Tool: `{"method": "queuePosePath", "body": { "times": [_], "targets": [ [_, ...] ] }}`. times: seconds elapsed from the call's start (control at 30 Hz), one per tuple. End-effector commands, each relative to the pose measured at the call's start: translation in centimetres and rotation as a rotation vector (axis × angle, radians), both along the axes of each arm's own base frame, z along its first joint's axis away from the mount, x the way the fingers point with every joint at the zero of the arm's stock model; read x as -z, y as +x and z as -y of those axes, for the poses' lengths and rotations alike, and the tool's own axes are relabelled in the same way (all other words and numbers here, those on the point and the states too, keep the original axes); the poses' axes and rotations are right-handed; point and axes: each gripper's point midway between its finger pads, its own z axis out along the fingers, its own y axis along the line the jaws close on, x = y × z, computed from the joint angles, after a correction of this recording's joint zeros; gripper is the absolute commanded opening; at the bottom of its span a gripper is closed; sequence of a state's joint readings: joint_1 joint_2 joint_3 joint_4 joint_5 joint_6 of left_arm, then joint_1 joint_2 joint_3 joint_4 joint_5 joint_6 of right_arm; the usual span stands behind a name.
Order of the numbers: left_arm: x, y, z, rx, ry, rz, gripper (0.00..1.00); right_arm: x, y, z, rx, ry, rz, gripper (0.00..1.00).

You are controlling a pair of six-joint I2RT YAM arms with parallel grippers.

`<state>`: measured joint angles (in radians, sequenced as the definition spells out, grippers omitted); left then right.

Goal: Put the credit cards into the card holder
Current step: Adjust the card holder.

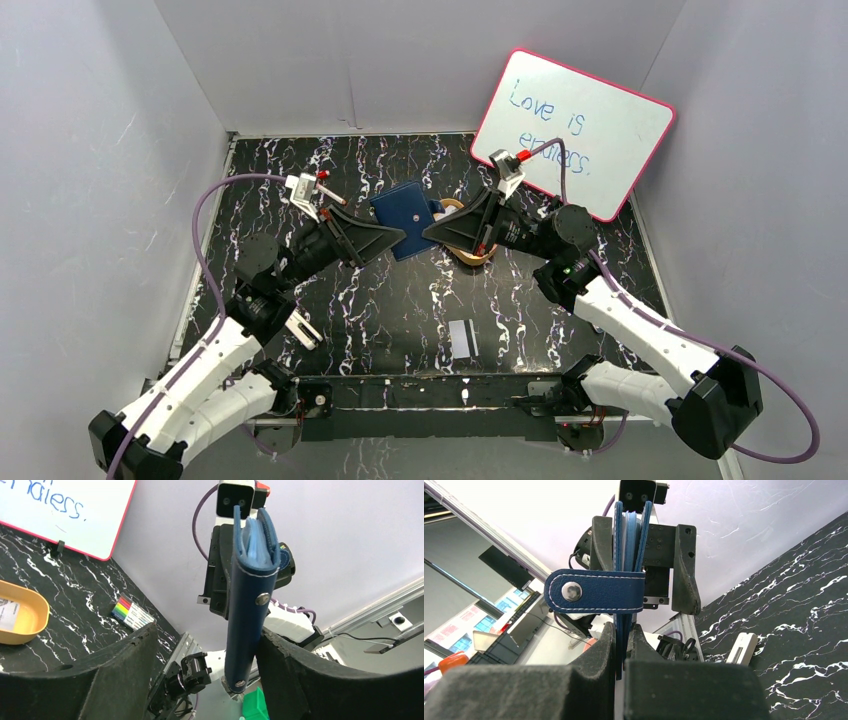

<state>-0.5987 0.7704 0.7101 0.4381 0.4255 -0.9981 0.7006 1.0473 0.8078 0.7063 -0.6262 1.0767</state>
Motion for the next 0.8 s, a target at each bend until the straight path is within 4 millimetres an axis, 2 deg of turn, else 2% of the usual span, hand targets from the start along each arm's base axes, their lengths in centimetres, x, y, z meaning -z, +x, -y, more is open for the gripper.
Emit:
{"method": "queuePosePath", "body": {
  "times": [0.0,0.23,0.3,0.33,0.43,0.47,0.53,0.6,0.67,0.77],
  "targets": [
    [-3.8,-0.3,0.0,0.014,-0.094,0.094,0.61,-1.9,-0.6,0.5,-0.001,0.056,0.059,0.00],
    [-4.3,-0.5,0.6,0.064,-0.102,0.114,0.20,-1.2,-0.5,0.2,-0.005,0.038,0.050,0.00],
    [-4.3,-0.5,0.7,0.067,-0.100,0.115,0.04,-1.0,-0.5,0.2,-0.008,0.030,0.047,0.00],
    [-4.2,-0.5,0.7,0.067,-0.099,0.110,0.00,-0.9,-0.5,0.2,-0.010,0.027,0.046,0.00],
    [-3.5,-0.1,0.5,0.036,-0.089,0.080,0.00,-0.7,-0.6,0.1,-0.018,0.009,0.052,0.00],
    [-3.1,0.1,0.4,0.022,-0.081,0.065,0.00,-0.6,-0.6,0.1,-0.018,-0.003,0.056,0.09],
    [-2.3,0.8,0.0,-0.026,-0.050,0.031,0.00,-0.3,-0.5,0.3,0.011,-0.044,0.067,0.40],
    [-1.2,1.4,-0.5,-0.080,0.002,-0.013,0.00,-0.2,0.0,0.8,0.077,-0.102,0.091,0.59],
    [0.3,2.2,-1.3,-0.147,0.069,-0.068,0.00,-0.2,0.3,1.8,0.151,-0.164,0.118,0.67],
    [2.3,2.9,-2.4,-0.229,0.151,-0.127,0.00,0.2,1.1,3.3,0.259,-0.268,0.180,0.70]
  ]
}}
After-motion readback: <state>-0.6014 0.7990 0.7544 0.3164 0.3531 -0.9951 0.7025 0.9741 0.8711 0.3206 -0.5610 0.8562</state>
